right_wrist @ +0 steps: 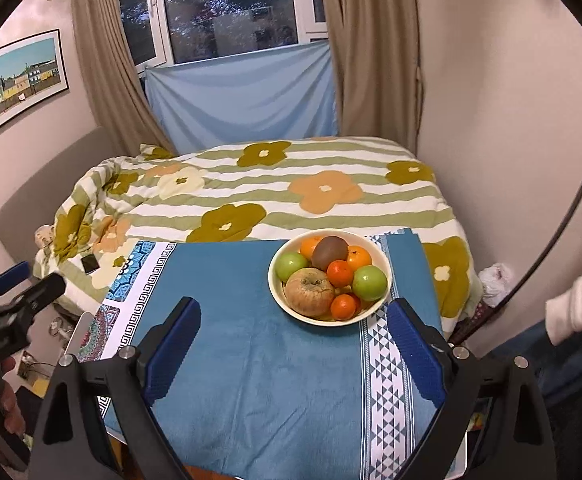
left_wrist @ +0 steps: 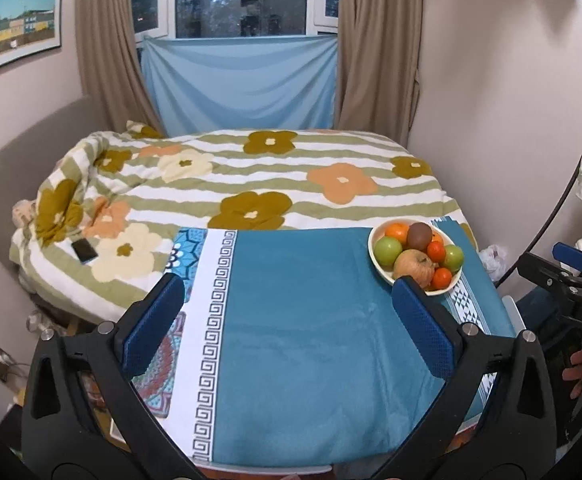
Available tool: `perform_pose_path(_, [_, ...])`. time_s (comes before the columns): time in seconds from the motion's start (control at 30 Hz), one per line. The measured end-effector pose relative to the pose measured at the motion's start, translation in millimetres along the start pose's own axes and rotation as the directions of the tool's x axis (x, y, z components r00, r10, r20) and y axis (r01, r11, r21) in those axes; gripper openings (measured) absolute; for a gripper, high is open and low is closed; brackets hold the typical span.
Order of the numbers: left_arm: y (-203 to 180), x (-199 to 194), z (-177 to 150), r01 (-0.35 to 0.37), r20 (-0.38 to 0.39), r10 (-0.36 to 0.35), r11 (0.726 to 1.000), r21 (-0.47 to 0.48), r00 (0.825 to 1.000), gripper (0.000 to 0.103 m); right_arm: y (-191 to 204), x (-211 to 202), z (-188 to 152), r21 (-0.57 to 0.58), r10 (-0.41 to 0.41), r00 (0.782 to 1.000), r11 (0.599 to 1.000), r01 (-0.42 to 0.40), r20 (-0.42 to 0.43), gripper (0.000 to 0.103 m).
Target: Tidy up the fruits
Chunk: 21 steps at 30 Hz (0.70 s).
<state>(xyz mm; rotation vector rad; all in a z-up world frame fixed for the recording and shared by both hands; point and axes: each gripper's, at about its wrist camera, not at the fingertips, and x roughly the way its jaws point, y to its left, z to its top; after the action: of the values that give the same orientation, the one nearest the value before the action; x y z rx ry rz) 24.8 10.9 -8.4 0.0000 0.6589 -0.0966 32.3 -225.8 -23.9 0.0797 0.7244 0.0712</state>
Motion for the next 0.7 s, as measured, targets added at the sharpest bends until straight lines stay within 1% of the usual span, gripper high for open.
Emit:
perform_pose_path(0.03, [1.2,-3.3,-2.7,0.01,0.002,-0.01,1.0,0.003,1.0,0.103,1.4,-1.5,-1.1,0.003,-0.003,1.0,1.0,0.003,0.003,0.093])
perform_pose_path(0.1, [2.5,-7.3,-7.2,0.004,0.006,-0.004,1.0,0.008,1.0,0.103,4.5,-3.9,-4.8,0.003,-0.021,1.0,1.0,0.021,0.006,0.103])
perform_pose_path(0.4, [7.1,-9.5,-8.3,-0.006,0.029,0.006,1.0,0.019,1.0,0.103,14.5,-9.5,-11.9,0.001,-0.053,0.998,0.999,0.053,0.016,0.103])
perform_pose_path(0.7, [8.7,-8.4,-7.0,-0.002,0.032,0.002,1.0,0.017,0.999,0.103,14.1,-8.0,-12.2,0.004,-0.049,0.999,0.999,0.049,0.012,0.103])
